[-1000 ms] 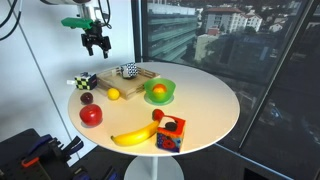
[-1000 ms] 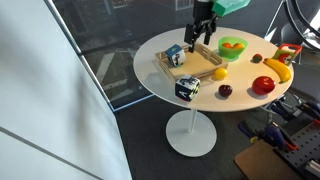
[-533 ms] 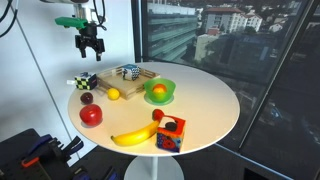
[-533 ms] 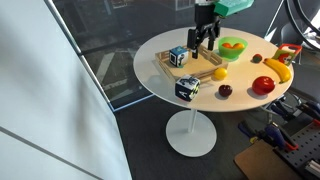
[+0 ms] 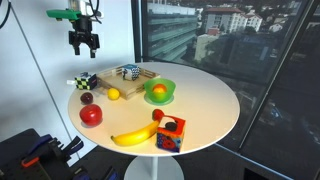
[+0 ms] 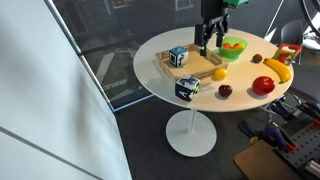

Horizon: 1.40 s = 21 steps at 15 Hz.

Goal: Put one square plush toy in the box

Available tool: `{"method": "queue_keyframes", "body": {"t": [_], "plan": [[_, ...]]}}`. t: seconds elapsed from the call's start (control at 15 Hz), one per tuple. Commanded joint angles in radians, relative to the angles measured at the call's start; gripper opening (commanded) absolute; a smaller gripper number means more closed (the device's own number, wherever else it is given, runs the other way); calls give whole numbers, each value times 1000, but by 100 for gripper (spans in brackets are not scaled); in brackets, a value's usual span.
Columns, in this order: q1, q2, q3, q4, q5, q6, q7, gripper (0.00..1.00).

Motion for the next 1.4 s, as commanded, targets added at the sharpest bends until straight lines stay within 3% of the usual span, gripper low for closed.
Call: {"method": "queue_keyframes", "body": {"t": [0.0, 0.87, 1.33], "plan": [[-2, -83, 5, -46, 6, -36, 33, 100], [-26, -341, 10, -245, 2, 2, 165, 100], [-40, -446, -4, -284, 26, -21, 124, 100]]}}
